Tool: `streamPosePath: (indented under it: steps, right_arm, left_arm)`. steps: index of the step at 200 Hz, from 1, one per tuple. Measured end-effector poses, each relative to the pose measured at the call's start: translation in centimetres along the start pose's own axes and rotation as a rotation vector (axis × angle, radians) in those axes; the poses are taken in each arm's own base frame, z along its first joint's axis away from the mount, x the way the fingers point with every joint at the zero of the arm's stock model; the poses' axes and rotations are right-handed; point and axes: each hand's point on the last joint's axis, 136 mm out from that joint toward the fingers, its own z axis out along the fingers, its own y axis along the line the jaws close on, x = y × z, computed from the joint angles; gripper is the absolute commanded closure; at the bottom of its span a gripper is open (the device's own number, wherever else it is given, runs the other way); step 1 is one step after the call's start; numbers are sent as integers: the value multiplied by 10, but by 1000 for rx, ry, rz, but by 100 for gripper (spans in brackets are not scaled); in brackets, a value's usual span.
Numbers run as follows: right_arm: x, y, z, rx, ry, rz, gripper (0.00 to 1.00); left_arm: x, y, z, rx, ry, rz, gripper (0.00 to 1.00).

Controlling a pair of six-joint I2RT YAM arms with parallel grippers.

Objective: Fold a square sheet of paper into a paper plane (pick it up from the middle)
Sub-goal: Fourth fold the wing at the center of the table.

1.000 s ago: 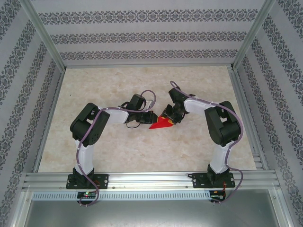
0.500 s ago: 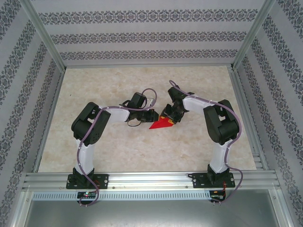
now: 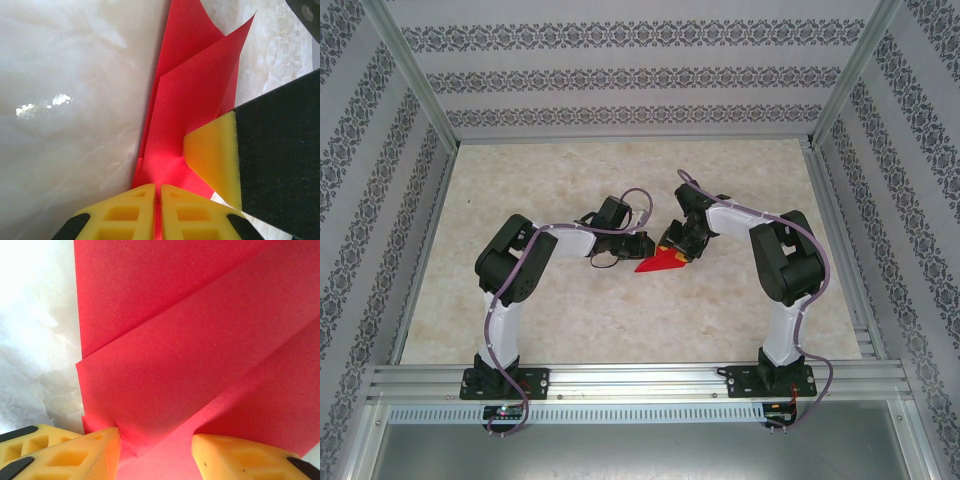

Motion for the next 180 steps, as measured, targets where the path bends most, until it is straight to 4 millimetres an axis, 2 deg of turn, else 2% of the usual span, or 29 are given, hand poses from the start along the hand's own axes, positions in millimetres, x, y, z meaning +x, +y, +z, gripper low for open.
streamPosePath:
  steps: [70,136,164,180]
  right_arm:
    - [0,0,0,-3,2,1,53]
    - [-2,11,-14,-98,-38,-17,51]
    - [-1,11,-34,-139,-86,-22,55]
    - [-2,14,-51,-183,-132,-33,63]
  left_arm:
    - [0,2,1,-25,23,-15,88]
    - [3,7,0,-84,47,2,90]
    - [3,7,1,-89,54,5,90]
    - [3,7,1,-91,58,7,90]
